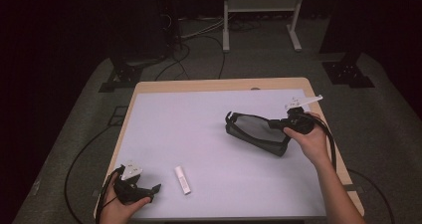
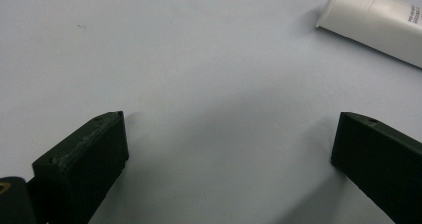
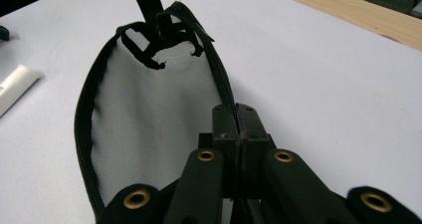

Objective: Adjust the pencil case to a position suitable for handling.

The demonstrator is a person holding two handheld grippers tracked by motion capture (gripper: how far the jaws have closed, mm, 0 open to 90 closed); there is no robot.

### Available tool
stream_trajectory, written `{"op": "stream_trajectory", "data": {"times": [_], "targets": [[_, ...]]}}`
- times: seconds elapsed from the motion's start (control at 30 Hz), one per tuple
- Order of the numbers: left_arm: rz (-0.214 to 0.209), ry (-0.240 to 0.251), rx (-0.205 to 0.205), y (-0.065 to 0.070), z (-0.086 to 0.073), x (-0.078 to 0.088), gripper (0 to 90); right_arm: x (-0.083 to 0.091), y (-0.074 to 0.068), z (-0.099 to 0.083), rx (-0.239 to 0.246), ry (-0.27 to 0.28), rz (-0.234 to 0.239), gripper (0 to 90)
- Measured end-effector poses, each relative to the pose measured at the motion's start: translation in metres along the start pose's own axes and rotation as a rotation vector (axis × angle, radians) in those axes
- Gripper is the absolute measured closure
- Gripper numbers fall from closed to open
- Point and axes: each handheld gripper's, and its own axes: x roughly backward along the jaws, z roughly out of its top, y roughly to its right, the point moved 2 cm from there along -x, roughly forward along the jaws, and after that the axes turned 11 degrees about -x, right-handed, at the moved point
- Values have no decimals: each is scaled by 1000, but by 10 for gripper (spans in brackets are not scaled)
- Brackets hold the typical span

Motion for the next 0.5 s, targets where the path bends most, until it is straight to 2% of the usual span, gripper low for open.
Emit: {"op": "stream_trajectory", "data": {"times": [0.17,0.5], "targets": [[0,2,6,0,0,0,4,1,-8,-7,-2,3,38,879],[-1,2,6,0,0,0,5,-6,-25,-18,38,-15,116,880]]}}
